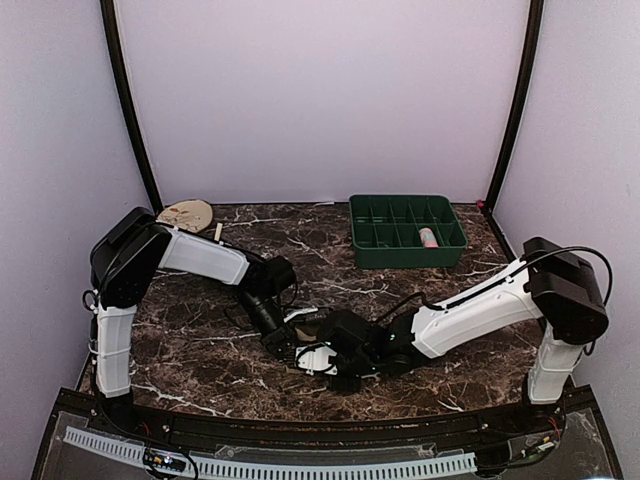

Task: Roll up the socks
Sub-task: Roll the sock at the center of the board.

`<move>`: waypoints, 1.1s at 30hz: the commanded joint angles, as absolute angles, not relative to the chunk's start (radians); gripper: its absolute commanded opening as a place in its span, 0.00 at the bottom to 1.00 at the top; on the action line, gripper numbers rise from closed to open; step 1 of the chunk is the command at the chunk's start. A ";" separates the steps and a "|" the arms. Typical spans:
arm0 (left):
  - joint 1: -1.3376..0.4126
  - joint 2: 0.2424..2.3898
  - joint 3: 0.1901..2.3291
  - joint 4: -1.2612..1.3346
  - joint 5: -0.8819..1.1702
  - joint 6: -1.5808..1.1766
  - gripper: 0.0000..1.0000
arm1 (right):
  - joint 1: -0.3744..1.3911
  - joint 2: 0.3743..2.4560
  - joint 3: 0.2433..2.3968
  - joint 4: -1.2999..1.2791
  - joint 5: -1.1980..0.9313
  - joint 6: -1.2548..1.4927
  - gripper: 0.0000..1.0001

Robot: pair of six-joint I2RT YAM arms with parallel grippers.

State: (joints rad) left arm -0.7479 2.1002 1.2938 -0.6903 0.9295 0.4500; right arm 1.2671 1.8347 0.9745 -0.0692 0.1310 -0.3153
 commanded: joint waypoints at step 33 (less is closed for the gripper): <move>-0.685 1.914 1.198 -0.547 0.688 0.257 0.53 | 1.218 1.842 1.057 -0.204 0.034 -0.043 0.01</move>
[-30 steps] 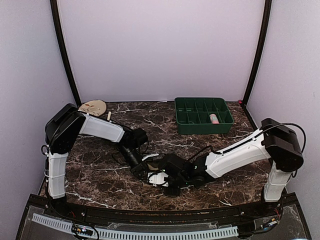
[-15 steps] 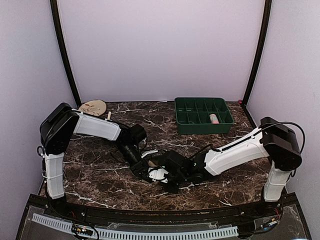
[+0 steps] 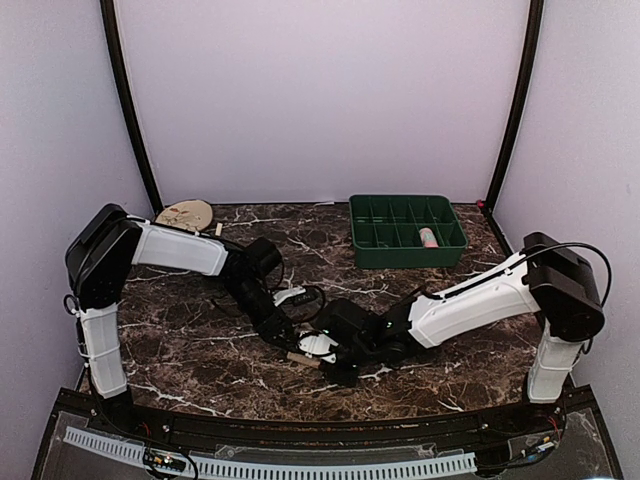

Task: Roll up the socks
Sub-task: Roll the sock at the center of the board.

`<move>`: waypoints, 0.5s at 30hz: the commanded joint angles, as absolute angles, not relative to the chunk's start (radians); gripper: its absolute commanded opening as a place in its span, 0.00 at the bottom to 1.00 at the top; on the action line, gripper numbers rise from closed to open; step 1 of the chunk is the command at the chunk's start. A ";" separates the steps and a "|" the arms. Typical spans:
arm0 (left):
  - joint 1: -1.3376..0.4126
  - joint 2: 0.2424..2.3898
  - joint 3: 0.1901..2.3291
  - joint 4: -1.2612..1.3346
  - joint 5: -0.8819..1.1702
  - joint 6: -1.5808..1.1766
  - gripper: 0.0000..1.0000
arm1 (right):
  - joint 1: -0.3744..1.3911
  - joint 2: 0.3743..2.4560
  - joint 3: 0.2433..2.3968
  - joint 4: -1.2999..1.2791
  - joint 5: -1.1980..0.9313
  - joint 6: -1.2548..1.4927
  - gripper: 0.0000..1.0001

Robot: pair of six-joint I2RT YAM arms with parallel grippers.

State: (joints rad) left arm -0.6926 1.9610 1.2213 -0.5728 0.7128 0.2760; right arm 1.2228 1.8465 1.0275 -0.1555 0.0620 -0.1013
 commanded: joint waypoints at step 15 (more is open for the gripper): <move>-0.672 1.736 1.052 -0.332 0.532 0.104 0.54 | 1.200 1.946 1.201 -0.212 0.018 -0.022 0.01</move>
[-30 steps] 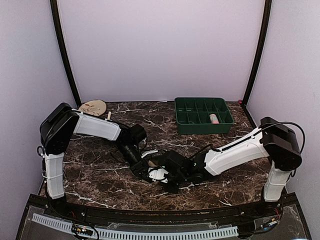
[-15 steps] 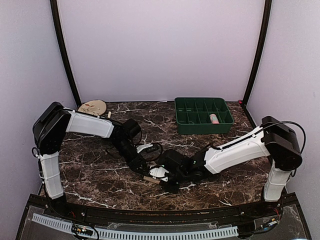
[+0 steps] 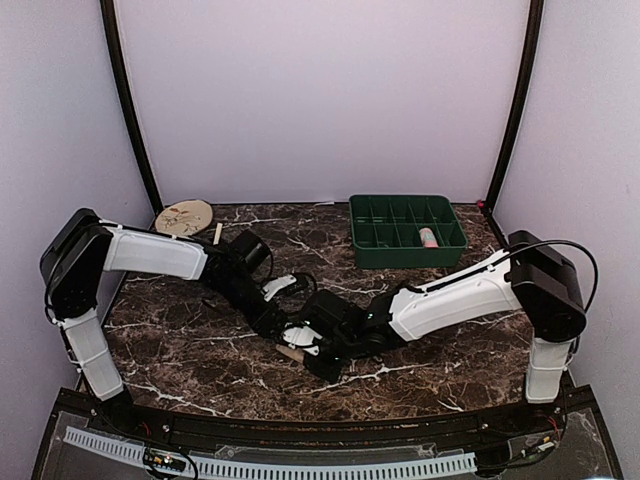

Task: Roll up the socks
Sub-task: Roll the sock at the center of the board.

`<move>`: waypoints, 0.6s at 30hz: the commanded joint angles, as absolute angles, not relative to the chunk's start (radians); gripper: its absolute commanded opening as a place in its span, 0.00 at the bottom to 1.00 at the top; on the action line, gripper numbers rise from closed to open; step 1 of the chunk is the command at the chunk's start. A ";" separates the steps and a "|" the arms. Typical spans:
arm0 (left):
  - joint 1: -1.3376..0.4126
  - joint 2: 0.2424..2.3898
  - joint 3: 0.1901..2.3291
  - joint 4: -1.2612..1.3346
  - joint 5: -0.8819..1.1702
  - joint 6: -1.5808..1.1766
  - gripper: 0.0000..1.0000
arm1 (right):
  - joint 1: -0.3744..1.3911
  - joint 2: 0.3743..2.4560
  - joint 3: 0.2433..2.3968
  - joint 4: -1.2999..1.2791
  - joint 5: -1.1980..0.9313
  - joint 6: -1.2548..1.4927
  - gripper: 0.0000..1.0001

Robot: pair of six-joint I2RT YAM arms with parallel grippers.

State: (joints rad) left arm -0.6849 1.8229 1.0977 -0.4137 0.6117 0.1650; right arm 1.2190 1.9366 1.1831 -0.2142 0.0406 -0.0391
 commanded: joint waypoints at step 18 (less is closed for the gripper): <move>-0.647 1.523 0.780 -0.081 0.410 0.040 0.57 | 1.117 1.986 1.277 -0.282 -0.218 0.022 0.01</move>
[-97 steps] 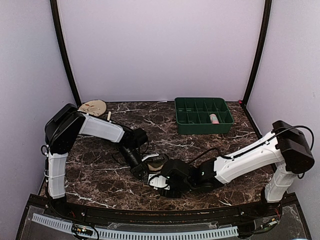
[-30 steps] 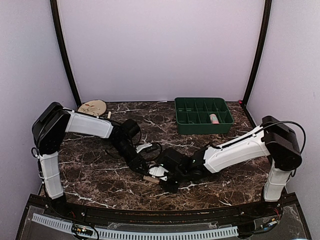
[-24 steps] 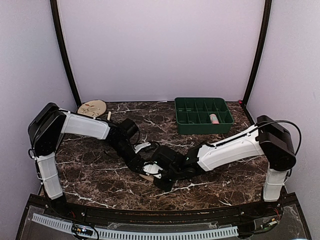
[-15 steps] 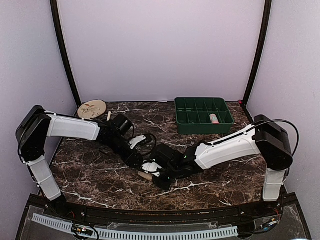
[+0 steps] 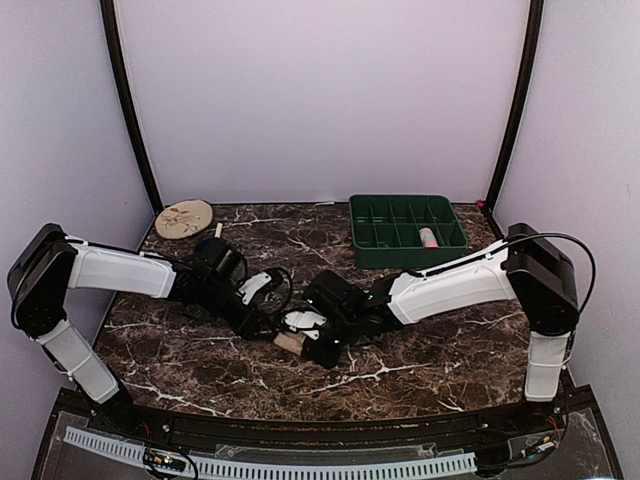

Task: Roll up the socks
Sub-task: Roll the sock at the center of the board.

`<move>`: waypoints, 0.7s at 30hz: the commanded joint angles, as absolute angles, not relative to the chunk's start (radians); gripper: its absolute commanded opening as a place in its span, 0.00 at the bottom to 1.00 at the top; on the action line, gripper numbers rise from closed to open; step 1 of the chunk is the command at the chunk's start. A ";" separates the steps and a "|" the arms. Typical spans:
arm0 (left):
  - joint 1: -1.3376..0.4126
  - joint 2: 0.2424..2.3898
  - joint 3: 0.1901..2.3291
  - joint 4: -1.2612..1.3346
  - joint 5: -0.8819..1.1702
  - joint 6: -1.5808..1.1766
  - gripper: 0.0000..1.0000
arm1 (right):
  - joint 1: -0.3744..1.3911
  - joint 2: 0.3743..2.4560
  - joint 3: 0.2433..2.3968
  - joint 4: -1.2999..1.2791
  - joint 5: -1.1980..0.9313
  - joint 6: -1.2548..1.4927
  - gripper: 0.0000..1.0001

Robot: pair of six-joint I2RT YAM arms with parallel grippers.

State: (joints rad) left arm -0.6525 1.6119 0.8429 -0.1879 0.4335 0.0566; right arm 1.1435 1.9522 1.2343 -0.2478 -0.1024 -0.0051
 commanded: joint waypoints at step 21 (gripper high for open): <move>-0.721 1.217 0.523 0.146 0.564 0.271 0.60 | 0.988 2.011 1.231 -0.265 -0.744 0.277 0.02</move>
State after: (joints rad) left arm -0.6727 1.2568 0.5186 0.1440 0.5423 0.1513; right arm 1.0107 2.0033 1.2446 -0.2859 -0.5953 0.2001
